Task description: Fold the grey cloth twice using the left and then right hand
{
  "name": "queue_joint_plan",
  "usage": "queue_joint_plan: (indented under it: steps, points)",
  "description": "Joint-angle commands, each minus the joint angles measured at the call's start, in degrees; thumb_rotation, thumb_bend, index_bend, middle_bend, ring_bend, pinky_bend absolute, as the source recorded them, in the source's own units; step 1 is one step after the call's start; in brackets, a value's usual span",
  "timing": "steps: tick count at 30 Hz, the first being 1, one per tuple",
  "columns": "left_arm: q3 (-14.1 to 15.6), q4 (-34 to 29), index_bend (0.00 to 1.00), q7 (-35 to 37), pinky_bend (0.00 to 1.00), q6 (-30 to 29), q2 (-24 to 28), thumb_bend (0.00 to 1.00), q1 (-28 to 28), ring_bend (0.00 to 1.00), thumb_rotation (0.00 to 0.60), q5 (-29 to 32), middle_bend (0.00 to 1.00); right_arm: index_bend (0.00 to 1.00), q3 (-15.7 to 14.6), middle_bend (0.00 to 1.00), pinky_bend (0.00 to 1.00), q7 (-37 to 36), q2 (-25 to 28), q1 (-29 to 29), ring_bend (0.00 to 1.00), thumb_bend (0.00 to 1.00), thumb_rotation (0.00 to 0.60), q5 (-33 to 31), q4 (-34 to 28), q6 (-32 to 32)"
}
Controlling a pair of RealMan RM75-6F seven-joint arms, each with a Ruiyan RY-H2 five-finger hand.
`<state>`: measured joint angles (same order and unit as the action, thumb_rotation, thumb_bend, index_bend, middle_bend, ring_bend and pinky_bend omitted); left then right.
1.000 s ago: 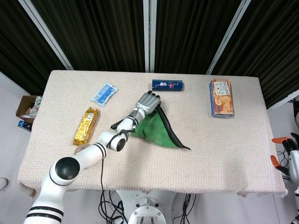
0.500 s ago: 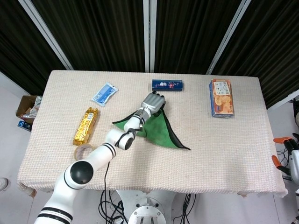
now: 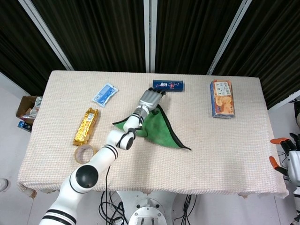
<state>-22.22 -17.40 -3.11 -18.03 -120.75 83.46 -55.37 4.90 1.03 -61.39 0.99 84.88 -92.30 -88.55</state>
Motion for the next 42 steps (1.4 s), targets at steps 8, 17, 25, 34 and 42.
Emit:
queue_joint_plan:
  steps: [8,17,25,34,42]
  points:
    - [1.5,-38.1,0.1,-4.5,0.12,-22.0,23.3,0.21,-17.9,0.14,0.6,-1.3,0.04,0.38,-5.1,0.28,0.1,-1.2,-2.4,3.3,0.1,0.17,0.6,6.6,-4.1,7.5]
    - [9.2,-70.1,0.13,-15.8,0.12,-41.1,41.4,0.21,-33.6,0.14,0.6,-3.3,0.05,0.38,-0.9,0.22,0.09,4.3,-11.4,11.2,0.04,0.16,0.6,-1.9,-7.3,19.9]
    - [16.2,-80.6,0.16,-15.4,0.12,-51.3,46.7,0.21,-42.6,0.14,0.6,-13.9,0.06,0.42,4.7,0.21,0.07,8.5,-20.9,17.0,0.01,0.16,0.6,-14.3,-9.0,25.5]
    - [18.0,-82.9,0.16,-11.0,0.12,-54.9,48.6,0.21,-47.2,0.14,0.6,-19.6,0.06,0.47,7.7,0.21,0.06,12.6,-31.4,21.7,0.01,0.16,0.6,-24.4,-3.4,27.0]
    - [17.5,-82.5,0.16,-7.9,0.12,-54.5,49.0,0.21,-48.7,0.14,0.6,-21.2,0.06,0.51,8.8,0.22,0.05,14.6,-37.2,24.6,0.01,0.18,0.6,-28.0,2.7,26.9]
